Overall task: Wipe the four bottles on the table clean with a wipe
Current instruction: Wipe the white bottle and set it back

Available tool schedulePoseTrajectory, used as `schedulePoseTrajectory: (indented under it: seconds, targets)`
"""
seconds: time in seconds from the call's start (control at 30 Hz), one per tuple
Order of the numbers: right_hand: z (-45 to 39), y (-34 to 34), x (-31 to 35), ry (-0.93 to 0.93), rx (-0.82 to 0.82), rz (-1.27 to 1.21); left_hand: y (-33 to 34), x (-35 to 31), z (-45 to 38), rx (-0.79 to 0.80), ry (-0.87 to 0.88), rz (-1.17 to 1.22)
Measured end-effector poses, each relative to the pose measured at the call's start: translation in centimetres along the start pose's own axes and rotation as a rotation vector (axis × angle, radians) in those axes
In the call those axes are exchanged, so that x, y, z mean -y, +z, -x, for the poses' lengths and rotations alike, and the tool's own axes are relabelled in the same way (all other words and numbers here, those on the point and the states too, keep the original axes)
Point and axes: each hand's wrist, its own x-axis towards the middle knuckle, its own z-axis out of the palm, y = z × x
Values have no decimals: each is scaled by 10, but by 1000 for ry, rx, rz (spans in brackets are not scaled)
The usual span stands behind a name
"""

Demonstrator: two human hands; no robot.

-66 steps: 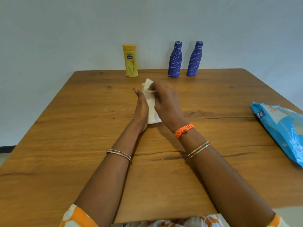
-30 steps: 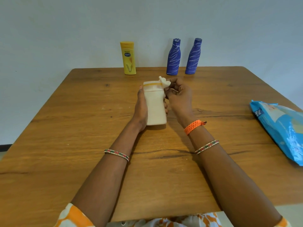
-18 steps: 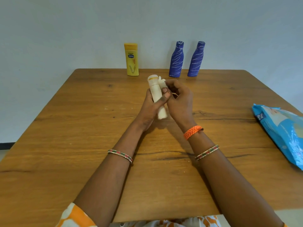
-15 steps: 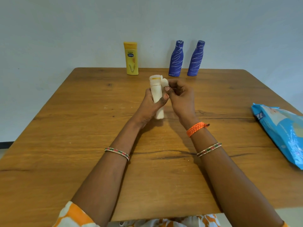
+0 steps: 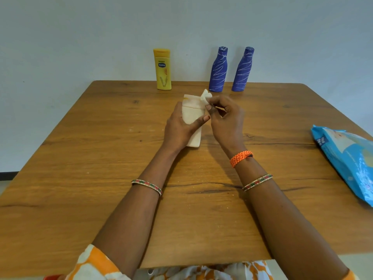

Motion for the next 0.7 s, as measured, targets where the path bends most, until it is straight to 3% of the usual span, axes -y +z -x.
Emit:
schedulePoseTrajectory:
  seconds: [0.1,0.23,0.3,0.5,0.57,0.63,0.7]
  targets:
    - [2,1,0,-51,-17,80,6,-3,3,-11,47,-8]
    - [8,7,6,-361,74,333,11,-6,5,2,8,83]
    - [6,5,4,-341,84,317,12,-5,7,29,-15,119]
    - [-10,-7,-14,532,-164,-143,18,-6,4,37,-85,202]
    - [-11,-11,-12,648,-291,-213,19,-5,2,-8,-150,283]
    - [-7,-11,-3,374,-285,-40,18,-4,2,-11,-191,361]
    - [2,-5,7,66,-102,104,18,-5,3,10,-207,401]
